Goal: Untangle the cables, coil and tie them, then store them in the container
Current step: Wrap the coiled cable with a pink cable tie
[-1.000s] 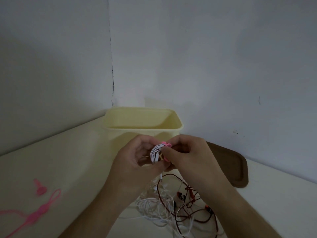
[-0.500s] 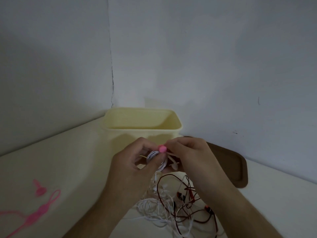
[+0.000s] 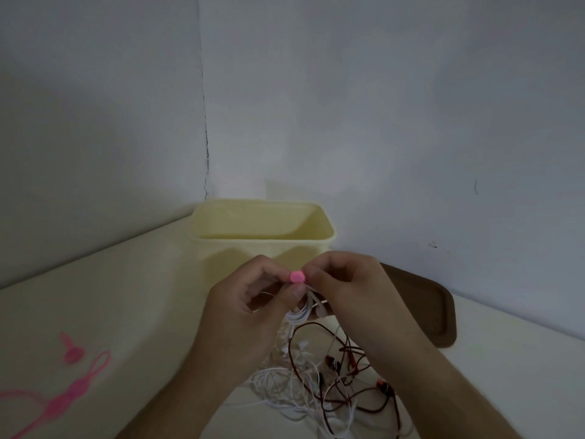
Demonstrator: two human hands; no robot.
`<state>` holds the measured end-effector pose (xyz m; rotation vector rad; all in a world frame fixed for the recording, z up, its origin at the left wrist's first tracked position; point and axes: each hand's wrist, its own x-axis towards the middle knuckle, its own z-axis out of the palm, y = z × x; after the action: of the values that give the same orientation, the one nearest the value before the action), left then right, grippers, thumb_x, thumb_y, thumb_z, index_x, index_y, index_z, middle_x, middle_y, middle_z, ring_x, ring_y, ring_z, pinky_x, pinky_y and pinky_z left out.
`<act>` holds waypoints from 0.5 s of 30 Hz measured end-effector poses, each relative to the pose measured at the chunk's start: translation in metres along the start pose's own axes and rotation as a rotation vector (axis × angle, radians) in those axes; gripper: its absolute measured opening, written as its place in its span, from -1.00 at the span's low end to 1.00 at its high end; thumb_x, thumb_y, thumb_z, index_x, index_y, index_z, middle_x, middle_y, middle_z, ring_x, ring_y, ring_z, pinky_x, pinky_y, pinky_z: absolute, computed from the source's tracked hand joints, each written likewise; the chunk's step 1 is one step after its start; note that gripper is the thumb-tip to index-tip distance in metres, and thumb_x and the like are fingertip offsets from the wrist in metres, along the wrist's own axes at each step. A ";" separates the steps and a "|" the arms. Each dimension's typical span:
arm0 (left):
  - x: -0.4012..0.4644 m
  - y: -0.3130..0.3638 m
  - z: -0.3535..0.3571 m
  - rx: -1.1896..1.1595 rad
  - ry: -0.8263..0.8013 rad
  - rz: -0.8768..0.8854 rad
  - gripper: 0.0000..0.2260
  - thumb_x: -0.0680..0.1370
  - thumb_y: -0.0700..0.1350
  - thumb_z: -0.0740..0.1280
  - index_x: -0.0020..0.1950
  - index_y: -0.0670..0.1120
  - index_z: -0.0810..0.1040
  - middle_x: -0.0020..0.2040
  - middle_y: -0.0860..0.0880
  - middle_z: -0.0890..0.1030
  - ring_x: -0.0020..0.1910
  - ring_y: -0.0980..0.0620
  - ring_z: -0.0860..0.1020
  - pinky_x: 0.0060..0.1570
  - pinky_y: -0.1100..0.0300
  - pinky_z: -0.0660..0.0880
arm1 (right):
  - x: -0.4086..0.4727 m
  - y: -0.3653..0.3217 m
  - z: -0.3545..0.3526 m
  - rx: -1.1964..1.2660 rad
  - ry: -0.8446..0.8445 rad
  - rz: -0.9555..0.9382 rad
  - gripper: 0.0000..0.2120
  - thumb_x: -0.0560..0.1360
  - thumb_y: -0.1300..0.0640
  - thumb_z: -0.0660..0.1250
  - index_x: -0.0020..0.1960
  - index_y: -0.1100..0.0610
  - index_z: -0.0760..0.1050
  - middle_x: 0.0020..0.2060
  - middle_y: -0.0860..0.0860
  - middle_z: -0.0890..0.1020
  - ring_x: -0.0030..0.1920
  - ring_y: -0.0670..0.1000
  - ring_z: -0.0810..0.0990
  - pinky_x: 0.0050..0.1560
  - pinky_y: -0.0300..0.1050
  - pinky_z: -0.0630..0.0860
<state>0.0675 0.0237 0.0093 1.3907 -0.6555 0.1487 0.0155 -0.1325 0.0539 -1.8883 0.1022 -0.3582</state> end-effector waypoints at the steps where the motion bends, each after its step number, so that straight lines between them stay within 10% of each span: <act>1: 0.000 0.001 0.000 -0.022 0.001 -0.008 -0.94 0.49 -0.16 0.51 -0.12 -0.03 0.66 -0.16 -0.12 0.75 -0.17 -0.07 0.72 -0.07 0.08 0.64 | 0.000 0.000 -0.001 -0.018 0.004 -0.015 -0.79 0.64 0.15 0.42 -0.15 0.09 0.72 -0.32 0.05 0.73 -0.32 0.04 0.69 -0.19 -0.08 0.66; 15: 0.004 0.002 -0.003 -0.133 0.036 -0.063 -0.88 0.47 -0.20 0.49 -0.05 -0.23 0.66 -0.21 -0.13 0.71 -0.22 0.02 0.65 -0.17 0.28 0.55 | -0.003 -0.003 -0.002 0.170 -0.007 0.012 -0.88 0.52 0.28 0.52 -0.13 0.10 0.78 -0.23 0.11 0.78 -0.20 0.08 0.74 -0.12 -0.04 0.60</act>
<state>0.0708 0.0258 0.0131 1.2759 -0.5803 0.0785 0.0115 -0.1327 0.0564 -1.7199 0.0760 -0.3412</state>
